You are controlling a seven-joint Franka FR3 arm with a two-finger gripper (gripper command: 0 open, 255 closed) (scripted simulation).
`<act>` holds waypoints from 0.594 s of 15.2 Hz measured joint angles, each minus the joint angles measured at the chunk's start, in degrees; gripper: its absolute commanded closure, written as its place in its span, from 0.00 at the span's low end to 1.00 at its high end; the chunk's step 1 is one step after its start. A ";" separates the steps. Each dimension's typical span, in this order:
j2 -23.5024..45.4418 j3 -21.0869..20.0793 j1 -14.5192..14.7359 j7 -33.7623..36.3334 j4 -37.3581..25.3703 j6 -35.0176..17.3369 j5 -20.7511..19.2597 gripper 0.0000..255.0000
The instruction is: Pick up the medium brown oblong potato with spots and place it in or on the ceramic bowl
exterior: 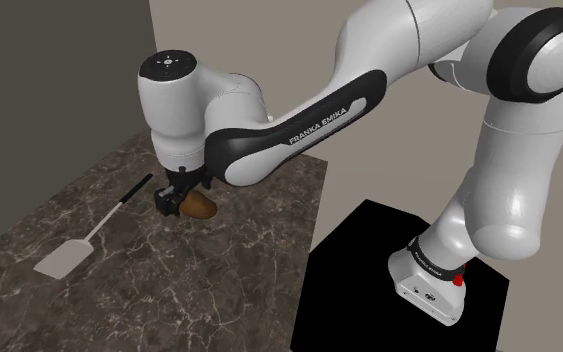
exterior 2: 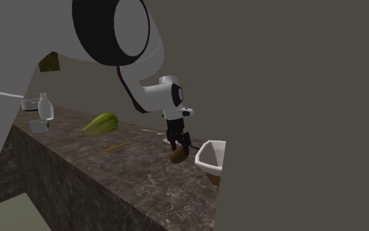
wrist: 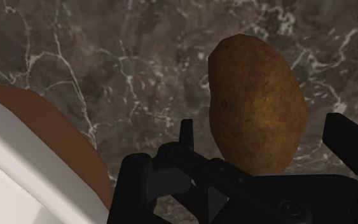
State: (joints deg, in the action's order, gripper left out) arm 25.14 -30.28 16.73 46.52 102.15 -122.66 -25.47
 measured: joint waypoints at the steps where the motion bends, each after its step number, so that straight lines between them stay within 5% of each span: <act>1: 0.42 0.14 0.14 0.25 0.05 -0.39 -0.28 0.00; 7: 0.75 0.28 0.15 0.30 0.08 -0.74 -0.51 0.00; 8: 0.75 0.28 0.15 0.30 0.08 -0.74 -0.51 1.00; 9: 0.74 0.29 0.15 0.30 0.08 -0.74 -0.51 1.00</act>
State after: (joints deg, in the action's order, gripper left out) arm 25.88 -30.00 16.88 46.83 102.23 -123.39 -25.98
